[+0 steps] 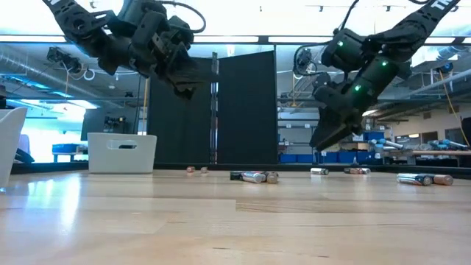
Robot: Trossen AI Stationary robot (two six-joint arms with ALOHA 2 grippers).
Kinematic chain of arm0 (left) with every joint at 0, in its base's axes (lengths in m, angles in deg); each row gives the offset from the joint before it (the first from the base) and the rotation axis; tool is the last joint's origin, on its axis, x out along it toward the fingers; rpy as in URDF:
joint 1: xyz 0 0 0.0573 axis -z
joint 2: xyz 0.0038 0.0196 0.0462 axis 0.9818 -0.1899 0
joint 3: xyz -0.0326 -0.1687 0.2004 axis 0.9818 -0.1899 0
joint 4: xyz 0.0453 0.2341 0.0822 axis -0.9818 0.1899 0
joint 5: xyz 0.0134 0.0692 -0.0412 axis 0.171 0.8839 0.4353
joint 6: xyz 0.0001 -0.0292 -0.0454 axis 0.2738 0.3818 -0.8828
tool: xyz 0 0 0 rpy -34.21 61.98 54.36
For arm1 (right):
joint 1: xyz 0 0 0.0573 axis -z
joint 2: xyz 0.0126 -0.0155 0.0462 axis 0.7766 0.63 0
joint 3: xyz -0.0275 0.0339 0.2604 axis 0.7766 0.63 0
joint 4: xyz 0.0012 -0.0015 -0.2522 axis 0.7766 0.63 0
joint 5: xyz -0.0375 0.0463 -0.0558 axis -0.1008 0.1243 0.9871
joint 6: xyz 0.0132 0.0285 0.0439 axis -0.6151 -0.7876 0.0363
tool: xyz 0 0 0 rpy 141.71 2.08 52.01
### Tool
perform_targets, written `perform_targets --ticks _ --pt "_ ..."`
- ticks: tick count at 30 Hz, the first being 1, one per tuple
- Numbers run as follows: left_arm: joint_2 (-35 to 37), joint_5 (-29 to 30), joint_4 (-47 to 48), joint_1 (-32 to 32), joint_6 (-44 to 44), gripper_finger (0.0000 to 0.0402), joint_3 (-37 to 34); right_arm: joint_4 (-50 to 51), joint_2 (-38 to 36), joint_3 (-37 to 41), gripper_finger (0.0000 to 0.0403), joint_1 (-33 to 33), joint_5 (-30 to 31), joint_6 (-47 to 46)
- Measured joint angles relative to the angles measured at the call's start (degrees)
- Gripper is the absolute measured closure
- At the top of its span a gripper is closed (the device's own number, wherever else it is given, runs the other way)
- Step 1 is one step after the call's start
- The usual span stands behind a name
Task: Sort batteries
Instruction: Put the silver battery into the top left gray bin
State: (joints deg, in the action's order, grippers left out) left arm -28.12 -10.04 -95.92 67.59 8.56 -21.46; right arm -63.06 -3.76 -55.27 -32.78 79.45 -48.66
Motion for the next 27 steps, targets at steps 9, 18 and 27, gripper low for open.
perform_targets --ticks 9,18,27 --pt "-0.11 7.48 0.50 3.38 -1.54 0.0398 -0.02 23.20 -0.22 -4.70 0.0194 -10.43 -2.67 -0.28" --pt "-0.11 8.25 0.65 3.73 -1.15 0.0398 0.00 42.99 -0.22 -8.66 0.0130 -20.75 -3.76 1.52" --pt "-0.11 8.28 0.74 3.73 -1.18 0.0398 0.00 42.71 1.68 -8.66 0.0053 -24.34 -3.81 7.29"
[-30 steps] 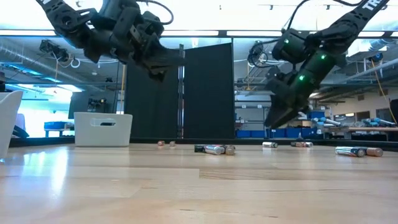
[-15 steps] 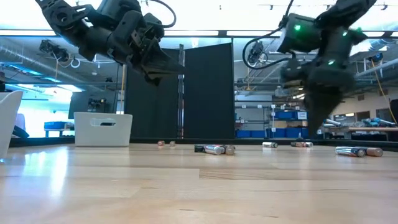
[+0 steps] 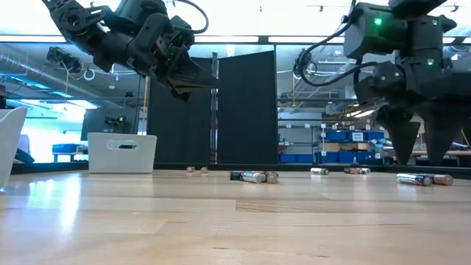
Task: Sort batteries
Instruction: Put the silver battery into the top left gray bin
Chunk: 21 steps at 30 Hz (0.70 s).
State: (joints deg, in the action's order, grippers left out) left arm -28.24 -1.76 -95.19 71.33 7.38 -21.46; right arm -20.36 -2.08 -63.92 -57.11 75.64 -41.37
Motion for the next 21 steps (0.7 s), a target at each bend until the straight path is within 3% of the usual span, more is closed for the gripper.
perform_targets --ticks 12,21 --pt "0.00 1.25 0.54 0.00 -0.02 0.0398 0.00 -3.11 7.52 -0.05 0.0032 -1.21 4.12 6.13" --pt "0.00 1.97 0.59 0.00 -0.41 0.0398 0.00 -3.78 7.90 -0.05 0.0078 -1.23 3.65 6.30"
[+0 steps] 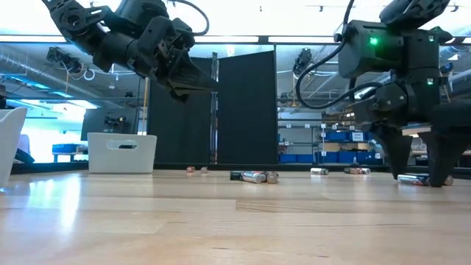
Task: Sort batteries
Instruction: Put the silver battery into the top left gray bin
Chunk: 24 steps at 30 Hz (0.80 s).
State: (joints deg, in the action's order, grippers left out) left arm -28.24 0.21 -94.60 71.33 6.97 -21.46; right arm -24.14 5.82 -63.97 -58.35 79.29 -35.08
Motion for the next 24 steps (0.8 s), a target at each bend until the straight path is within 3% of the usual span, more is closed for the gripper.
perform_targets --ticks 8,12,18,24 --pt "0.00 0.13 0.00 0.00 -1.95 0.0398 0.00 -1.14 -0.20 0.03 0.0169 0.00 0.20 0.42" --pt "0.00 0.16 -0.67 -0.08 -7.20 0.0398 0.00 -2.00 -0.04 -1.42 0.0170 -0.44 2.58 1.11" --pt "0.00 -1.02 -3.71 -0.13 -18.05 0.0398 0.00 -2.52 -0.05 -9.11 0.0170 -1.67 14.50 3.93" --pt "0.00 -1.57 -9.83 -0.13 -26.38 0.0398 0.00 -11.93 -0.07 -17.64 0.0170 -3.22 30.17 11.93"
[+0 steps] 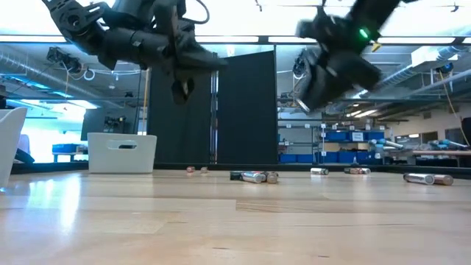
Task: Sort batteries
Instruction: Put the silver battery into the top left gray bin
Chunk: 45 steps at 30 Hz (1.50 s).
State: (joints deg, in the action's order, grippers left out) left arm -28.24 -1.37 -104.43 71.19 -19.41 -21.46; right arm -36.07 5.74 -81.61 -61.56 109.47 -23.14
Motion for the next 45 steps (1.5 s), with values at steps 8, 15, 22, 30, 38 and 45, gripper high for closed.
perform_targets --ticks 8,15,22,30,38,45 --pt "0.00 0.03 -4.97 0.00 -3.67 0.0369 0.04 -16.89 -0.07 -4.41 0.0170 -1.79 6.63 16.37" --pt "0.02 3.80 -8.35 0.12 -7.67 0.0305 0.07 -23.03 -0.07 -4.91 0.0170 -1.81 6.65 22.54" --pt "0.00 4.28 -12.64 0.46 -7.69 0.0253 0.18 -24.34 -0.07 -4.91 0.0170 -1.68 6.59 24.56" --pt "-5.25 1.81 -11.79 0.48 -7.70 0.0244 6.02 -25.73 -0.07 -4.90 0.0170 -1.64 6.38 26.16" --pt "-9.05 -0.04 -11.92 0.48 -7.49 0.0244 9.44 -25.83 -0.13 -4.89 0.0170 -1.66 6.26 27.06" --pt "-9.05 0.16 -12.23 0.46 -3.65 0.0277 9.44 -26.68 -0.13 -4.91 0.0170 -1.64 6.26 27.29"
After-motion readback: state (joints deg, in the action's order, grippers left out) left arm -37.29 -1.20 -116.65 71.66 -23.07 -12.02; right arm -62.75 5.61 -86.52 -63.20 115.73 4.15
